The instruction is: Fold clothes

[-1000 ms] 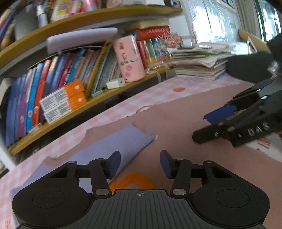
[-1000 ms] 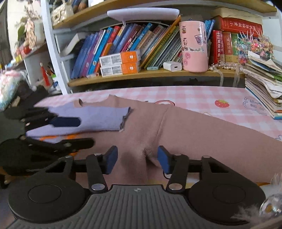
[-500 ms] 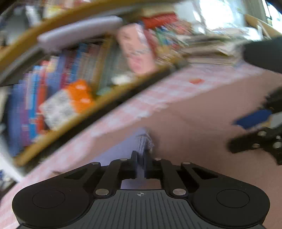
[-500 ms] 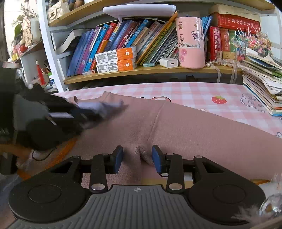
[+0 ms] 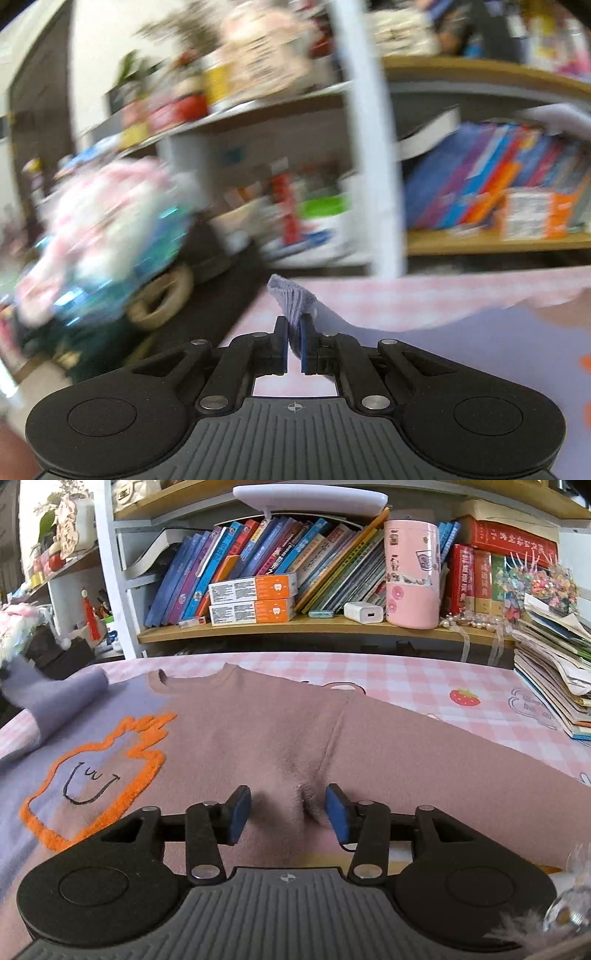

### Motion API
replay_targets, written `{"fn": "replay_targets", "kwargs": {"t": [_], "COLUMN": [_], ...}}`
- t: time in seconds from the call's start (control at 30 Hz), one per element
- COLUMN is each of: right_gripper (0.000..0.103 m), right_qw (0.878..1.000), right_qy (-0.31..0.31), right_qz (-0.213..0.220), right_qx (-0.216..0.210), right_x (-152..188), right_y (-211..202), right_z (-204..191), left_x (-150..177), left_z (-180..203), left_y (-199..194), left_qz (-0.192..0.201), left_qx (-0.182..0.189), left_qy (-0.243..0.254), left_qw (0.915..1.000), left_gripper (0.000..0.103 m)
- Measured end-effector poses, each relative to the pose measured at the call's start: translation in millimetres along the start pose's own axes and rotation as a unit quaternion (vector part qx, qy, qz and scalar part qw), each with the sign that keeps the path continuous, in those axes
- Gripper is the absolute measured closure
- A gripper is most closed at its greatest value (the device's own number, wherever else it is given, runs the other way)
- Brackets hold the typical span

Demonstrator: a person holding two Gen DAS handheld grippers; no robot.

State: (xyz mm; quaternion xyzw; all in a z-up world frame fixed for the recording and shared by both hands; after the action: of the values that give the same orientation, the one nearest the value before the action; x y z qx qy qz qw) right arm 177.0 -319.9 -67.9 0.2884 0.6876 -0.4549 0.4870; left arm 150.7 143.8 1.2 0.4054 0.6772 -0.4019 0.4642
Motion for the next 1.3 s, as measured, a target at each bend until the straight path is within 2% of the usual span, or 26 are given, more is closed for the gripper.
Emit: {"fn": "replay_targets", "kwargs": {"t": [0.17, 0.4, 0.57, 0.7, 0.77, 0.83, 0.9, 0.93, 1.03, 1.1, 1.13, 1.23, 1.3], "right_gripper": [0.06, 0.06, 0.06, 0.06, 0.06, 0.06, 0.06, 0.06, 0.06, 0.06, 0.06, 0.06, 0.06], "right_qw": [1.0, 1.0, 1.0, 1.0, 1.0, 1.0, 1.0, 1.0, 1.0, 1.0, 1.0, 1.0, 0.999], "right_qy": [-0.002, -0.001, -0.002, -0.002, -0.002, -0.003, -0.003, -0.002, 0.003, 0.01, 0.014, 0.024, 0.031], "right_qz": [0.0, 0.0, 0.0, 0.0, 0.0, -0.001, -0.001, 0.0, 0.0, 0.001, 0.002, 0.005, 0.009], "right_qx": [0.0, 0.0, 0.0, 0.0, 0.0, 0.0, 0.0, 0.0, -0.002, -0.005, -0.006, -0.01, -0.013], "right_x": [-0.1, 0.2, 0.1, 0.0, 0.1, 0.1, 0.1, 0.2, 0.0, -0.1, -0.4, -1.7, -2.3], "right_y": [0.6, 0.4, 0.4, 0.3, 0.3, 0.3, 0.2, 0.0, -0.8, -1.8, -2.6, -7.3, -11.8], "right_z": [-0.1, -0.1, 0.2, 0.6, 0.2, 0.2, 0.6, 0.3, 0.4, 1.5, 2.3, 4.0, 5.2], "left_x": [26.0, 28.2, 28.7, 32.6, 32.5, 31.5, 32.8, 33.9, 34.9, 35.7, 36.8, 41.9, 46.1], "left_z": [-84.9, -118.6, -128.9, -135.9, -126.3, -100.2, -62.9, -43.7, 7.6, 32.7, 41.6, 59.2, 66.2], "left_y": [-1.6, -9.3, -23.3, -31.3, -38.3, -46.2, -55.9, -60.8, -74.2, -78.4, -79.0, -77.7, -76.2], "left_qz": [-0.024, -0.03, -0.031, -0.045, -0.049, -0.052, -0.061, -0.065, -0.073, -0.077, -0.08, -0.088, -0.094], "left_qx": [-0.097, -0.133, -0.154, -0.159, -0.132, -0.074, -0.005, 0.032, 0.128, 0.161, 0.169, 0.177, 0.177], "left_qy": [0.005, -0.008, 0.02, 0.008, -0.016, -0.036, -0.06, -0.078, -0.132, -0.135, -0.13, -0.103, -0.087], "left_qw": [0.995, 0.9906, 0.9874, 0.9863, 0.9899, 0.9953, 0.9964, 0.9943, 0.9802, 0.9747, 0.9738, 0.9748, 0.9759], "left_gripper": [0.097, 0.097, 0.097, 0.096, 0.096, 0.095, 0.093, 0.092, 0.087, 0.082, 0.076, 0.063, 0.063]}}
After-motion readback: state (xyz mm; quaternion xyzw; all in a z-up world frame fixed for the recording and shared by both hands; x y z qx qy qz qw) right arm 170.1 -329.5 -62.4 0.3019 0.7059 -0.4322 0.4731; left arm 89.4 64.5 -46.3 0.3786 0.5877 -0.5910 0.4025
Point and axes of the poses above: each gripper's, at about its wrist camera, not at the fingertips, and y roughly the way its jaws point, z to its right, x to its underside, the point moved 9 cm from there along y, roughly the way its jaws point, and after that the axes turned 14 degrees about z, right-handed, at the moved point
